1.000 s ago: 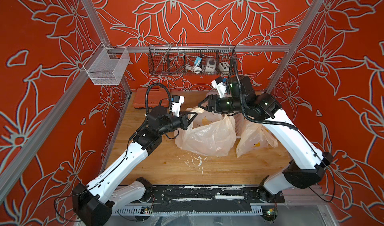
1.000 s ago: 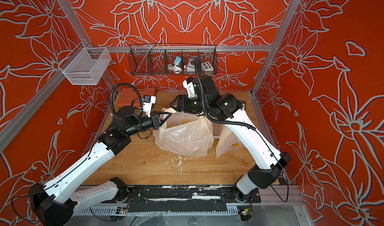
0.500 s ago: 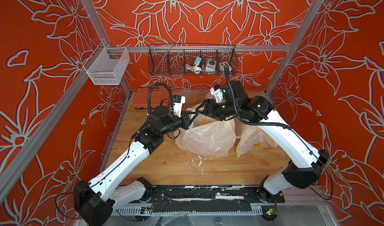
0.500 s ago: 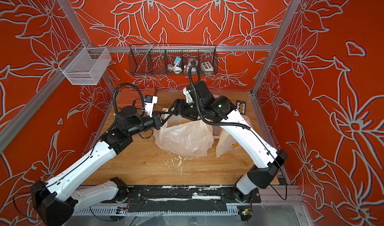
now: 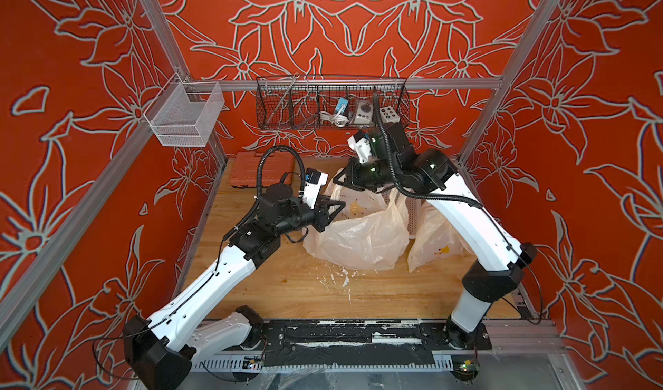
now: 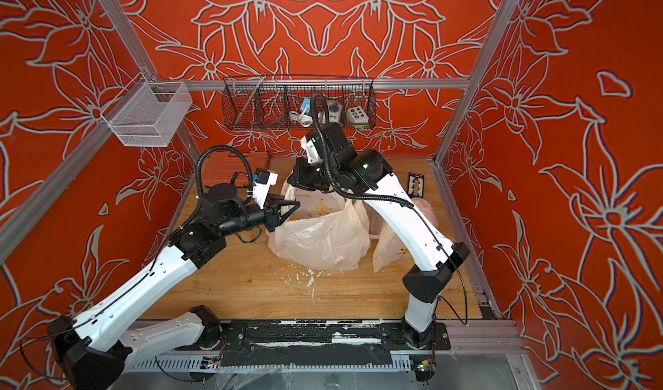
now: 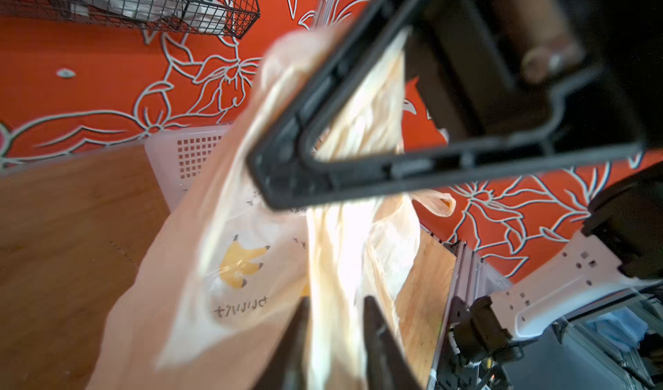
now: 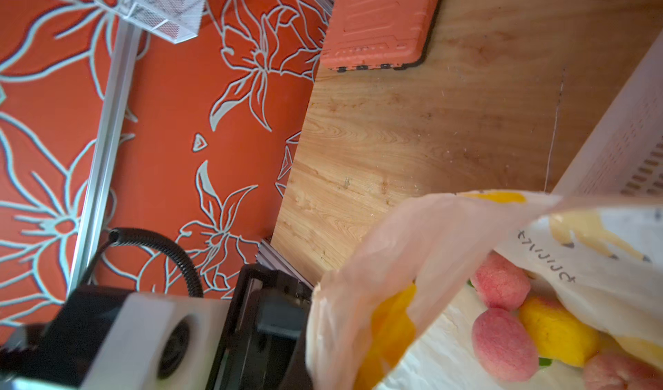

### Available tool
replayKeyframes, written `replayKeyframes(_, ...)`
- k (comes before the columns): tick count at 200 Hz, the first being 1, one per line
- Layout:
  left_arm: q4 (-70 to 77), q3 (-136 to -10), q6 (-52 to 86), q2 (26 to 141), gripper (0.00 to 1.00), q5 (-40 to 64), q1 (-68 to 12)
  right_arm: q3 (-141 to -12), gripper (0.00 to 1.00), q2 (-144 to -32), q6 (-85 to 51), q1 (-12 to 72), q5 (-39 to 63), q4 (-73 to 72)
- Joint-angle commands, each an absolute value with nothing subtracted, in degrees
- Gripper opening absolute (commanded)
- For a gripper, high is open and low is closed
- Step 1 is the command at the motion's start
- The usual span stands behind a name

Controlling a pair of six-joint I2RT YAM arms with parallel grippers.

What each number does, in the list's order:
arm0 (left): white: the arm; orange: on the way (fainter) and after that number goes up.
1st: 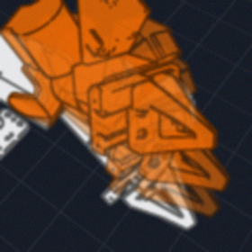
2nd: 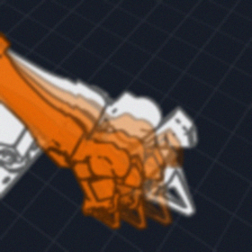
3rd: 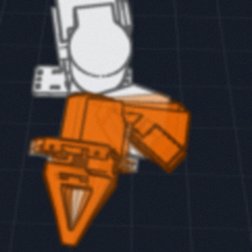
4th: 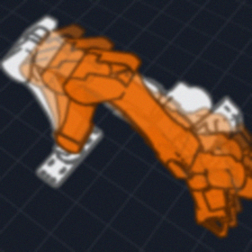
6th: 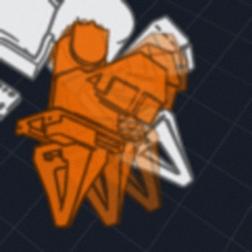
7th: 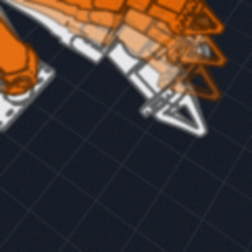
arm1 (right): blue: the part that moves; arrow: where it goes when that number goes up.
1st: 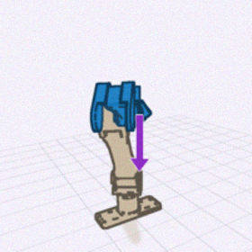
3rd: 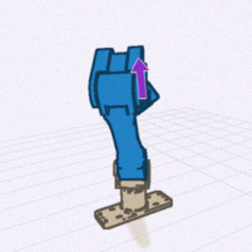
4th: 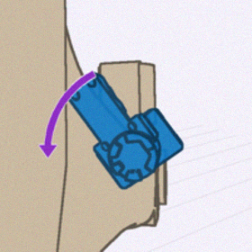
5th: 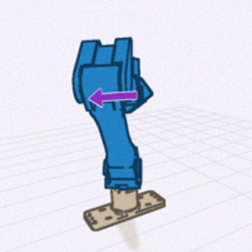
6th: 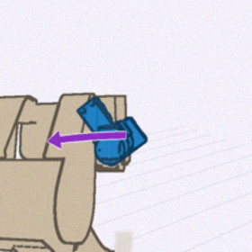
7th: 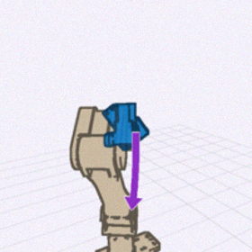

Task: Place the peach into a plastic bag & tie a knot
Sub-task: Adjust the plastic bag at the center of the board.

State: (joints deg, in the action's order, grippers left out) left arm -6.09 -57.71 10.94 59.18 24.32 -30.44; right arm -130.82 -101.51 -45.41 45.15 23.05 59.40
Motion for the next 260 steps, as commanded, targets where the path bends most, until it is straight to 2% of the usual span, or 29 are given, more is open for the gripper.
replayKeyframes(1,-12.1,-59.6,-1.2,55.0,0.53,18.6,-30.7,-134.5,0.00,-101.5,-37.3,45.0,29.8,66.7)
replayKeyframes(44,-13.7,-60.0,-13.4,52.4,0.81,15.9,-30.6,-135.5,0.00,-99.7,-33.4,44.9,37.8,67.1)
replayKeyframes(70,-9.9,-58.1,-18.5,51.7,0.91,23.6,-30.1,-135.2,0.00,-99.6,-32.7,44.7,44.3,67.2)
replayKeyframes(79,-8.0,-57.4,-19.7,52.3,0.99,25.6,-30.1,-134.9,0.00,-99.7,-32.5,44.6,47.3,67.0)
replayKeyframes(104,-2.4,-56.3,-21.5,53.6,0.99,26.6,-29.3,-131.9,0.00,-98.1,-33.6,44.0,52.6,64.4)
replayKeyframes(149,6.9,-57.0,-18.4,58.5,0.99,35.6,-28.4,-125.7,0.00,-96.9,-42.4,43.8,62.6,54.2)
replayKeyframes(160,9.7,-56.5,-16.1,59.5,0.97,38.5,-28.4,-125.3,0.00,-97.2,-44.4,43.7,64.0,52.2)
replayKeyframes(198,20.0,-52.9,-9.3,60.5,0.80,42.4,-28.4,-124.4,0.00,-98.3,-48.5,43.6,66.5,48.3)
replayKeyframes(222,25.8,-51.4,-2.8,62.2,0.58,44.9,-28.5,-124.4,0.00,-98.6,-50.3,43.6,67.8,46.1)
replayKeyframes(243,29.3,-49.8,0.8,63.5,0.42,45.4,-28.5,-124.7,0.00,-98.9,-52.2,43.7,68.7,43.9)
replayKeyframes(260,31.6,-49.0,3.1,63.9,0.24,45.0,-28.5,-124.1,0.00,-98.7,-53.0,43.6,69.0,43.0)
